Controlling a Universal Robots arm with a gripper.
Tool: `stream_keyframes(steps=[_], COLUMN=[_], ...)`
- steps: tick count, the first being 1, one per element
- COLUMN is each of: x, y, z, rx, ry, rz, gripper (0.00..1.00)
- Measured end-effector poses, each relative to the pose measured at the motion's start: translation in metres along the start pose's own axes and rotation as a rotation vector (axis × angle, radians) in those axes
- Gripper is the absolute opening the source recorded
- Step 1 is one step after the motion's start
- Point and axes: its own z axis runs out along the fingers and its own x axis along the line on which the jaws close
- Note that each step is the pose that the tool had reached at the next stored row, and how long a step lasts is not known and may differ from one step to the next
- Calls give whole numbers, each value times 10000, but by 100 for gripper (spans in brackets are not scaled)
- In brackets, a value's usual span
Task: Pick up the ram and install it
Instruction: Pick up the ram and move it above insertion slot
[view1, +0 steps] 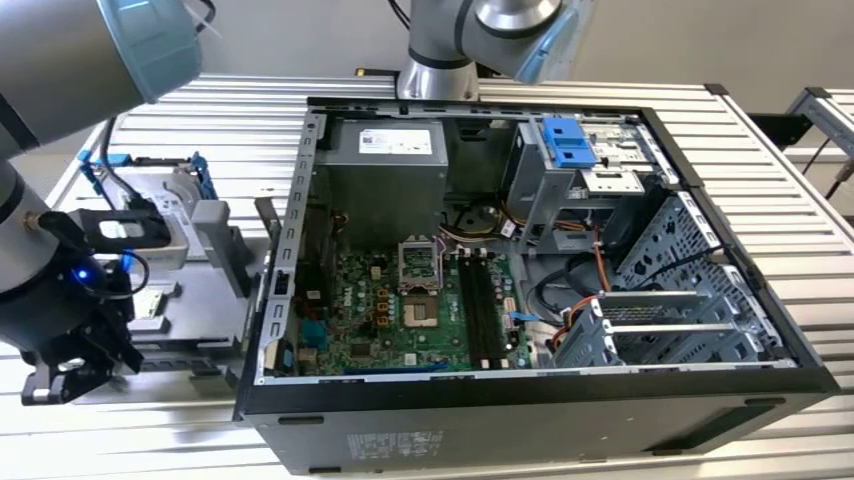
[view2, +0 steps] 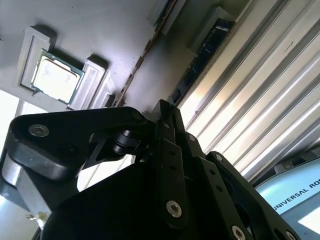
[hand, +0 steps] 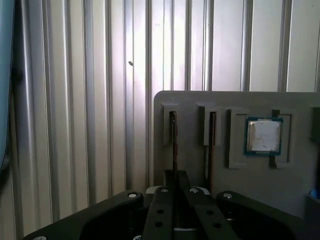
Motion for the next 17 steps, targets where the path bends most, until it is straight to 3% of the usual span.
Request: stream_keyframes(steps=[13,17], x=[-20,-22], y=[3,2], z=[-339,-404], rx=[1,1], ry=[110,124], rz=[2,1], gripper=[0,0])
